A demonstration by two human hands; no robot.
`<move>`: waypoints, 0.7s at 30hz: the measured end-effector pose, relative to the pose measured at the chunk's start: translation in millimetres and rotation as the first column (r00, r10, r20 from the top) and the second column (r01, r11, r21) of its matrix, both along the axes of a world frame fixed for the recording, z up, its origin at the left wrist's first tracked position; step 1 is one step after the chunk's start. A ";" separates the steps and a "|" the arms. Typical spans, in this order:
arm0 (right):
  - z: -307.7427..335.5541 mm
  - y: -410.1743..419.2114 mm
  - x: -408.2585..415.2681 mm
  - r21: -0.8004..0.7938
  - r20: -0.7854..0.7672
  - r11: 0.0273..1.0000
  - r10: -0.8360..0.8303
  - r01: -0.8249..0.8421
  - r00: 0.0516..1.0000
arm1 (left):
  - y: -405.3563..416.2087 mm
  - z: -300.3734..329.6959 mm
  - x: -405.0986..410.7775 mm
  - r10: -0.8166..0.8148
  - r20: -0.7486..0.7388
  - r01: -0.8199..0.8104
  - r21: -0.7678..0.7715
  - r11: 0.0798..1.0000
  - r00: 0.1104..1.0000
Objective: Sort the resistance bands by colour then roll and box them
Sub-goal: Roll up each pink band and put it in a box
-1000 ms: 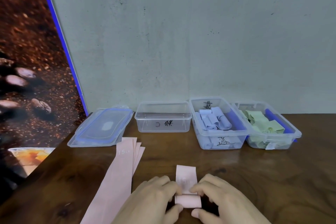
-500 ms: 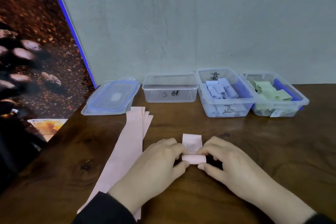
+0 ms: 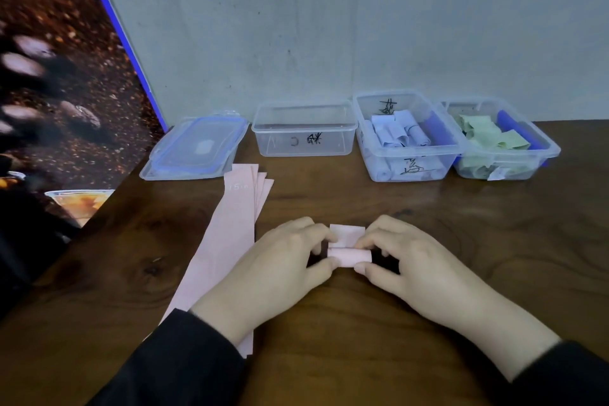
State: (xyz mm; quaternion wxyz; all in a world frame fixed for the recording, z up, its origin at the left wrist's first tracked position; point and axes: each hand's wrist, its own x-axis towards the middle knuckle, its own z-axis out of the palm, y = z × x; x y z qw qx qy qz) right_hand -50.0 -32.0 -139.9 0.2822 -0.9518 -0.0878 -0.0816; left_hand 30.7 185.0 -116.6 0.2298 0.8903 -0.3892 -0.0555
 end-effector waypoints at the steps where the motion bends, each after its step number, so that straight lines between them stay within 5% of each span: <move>1: -0.5 -0.1 -0.3 -0.002 -0.003 1.000 0.004 -0.004 1.000 | 0.1 0.2 0.2 0.000 -0.009 0.000 -0.001 1.000 1.000; 21: 0.2 1.9 -3.6 -0.008 0.014 1.000 -0.011 0.011 1.000 | -2.3 0.1 -2.6 -0.008 0.018 0.007 0.048 0.999 1.000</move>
